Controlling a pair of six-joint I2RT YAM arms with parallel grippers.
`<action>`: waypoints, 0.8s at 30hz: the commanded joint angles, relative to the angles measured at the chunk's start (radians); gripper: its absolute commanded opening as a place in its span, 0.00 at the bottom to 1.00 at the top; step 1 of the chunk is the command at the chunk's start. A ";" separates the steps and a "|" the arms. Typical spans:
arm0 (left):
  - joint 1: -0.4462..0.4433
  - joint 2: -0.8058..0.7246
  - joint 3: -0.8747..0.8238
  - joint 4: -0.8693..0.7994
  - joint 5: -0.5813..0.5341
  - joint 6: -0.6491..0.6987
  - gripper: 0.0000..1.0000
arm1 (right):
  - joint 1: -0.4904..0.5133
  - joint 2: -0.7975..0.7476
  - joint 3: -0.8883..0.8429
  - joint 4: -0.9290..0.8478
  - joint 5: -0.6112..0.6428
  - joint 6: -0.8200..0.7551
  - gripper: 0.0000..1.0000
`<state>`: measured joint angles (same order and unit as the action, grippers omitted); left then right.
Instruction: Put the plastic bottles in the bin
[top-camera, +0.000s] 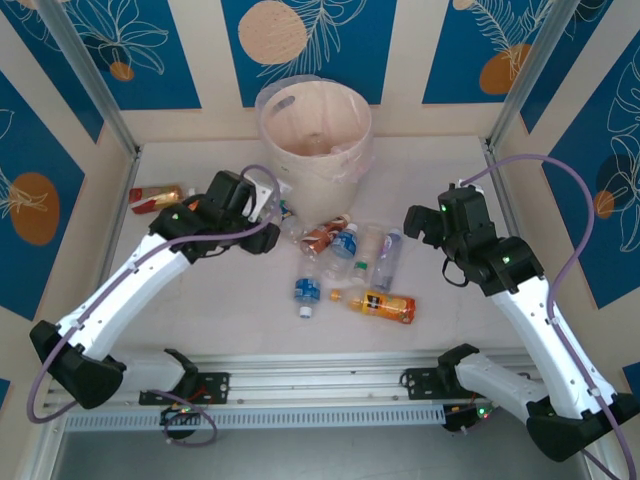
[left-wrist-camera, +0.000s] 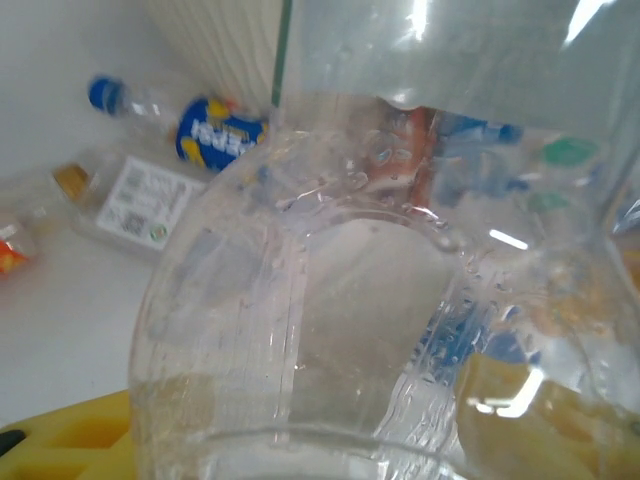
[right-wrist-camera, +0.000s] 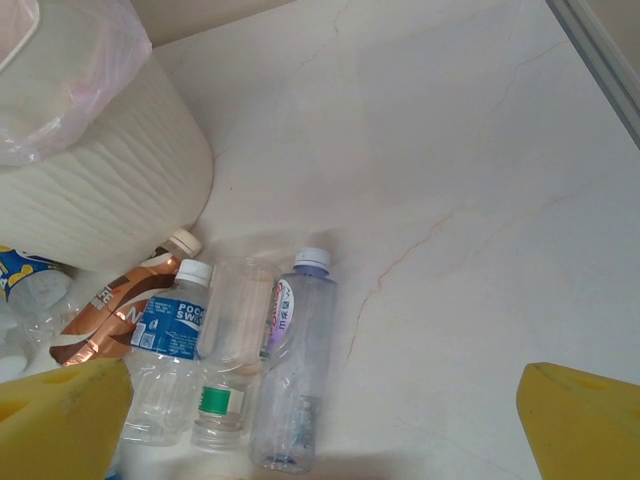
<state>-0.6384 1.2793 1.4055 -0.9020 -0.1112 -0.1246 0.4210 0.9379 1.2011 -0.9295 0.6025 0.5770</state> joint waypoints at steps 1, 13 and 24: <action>-0.007 0.034 0.110 0.037 -0.031 -0.004 0.61 | -0.005 -0.020 -0.013 0.007 0.010 0.024 0.99; -0.002 0.362 0.633 0.134 -0.073 0.051 0.66 | -0.004 -0.031 -0.024 0.001 -0.006 0.035 0.99; 0.031 0.771 1.171 0.108 -0.075 0.108 0.66 | -0.002 -0.037 -0.006 -0.036 -0.015 0.047 0.99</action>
<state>-0.6220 1.9953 2.4920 -0.7925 -0.1772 -0.0467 0.4202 0.9180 1.1824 -0.9394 0.5949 0.5991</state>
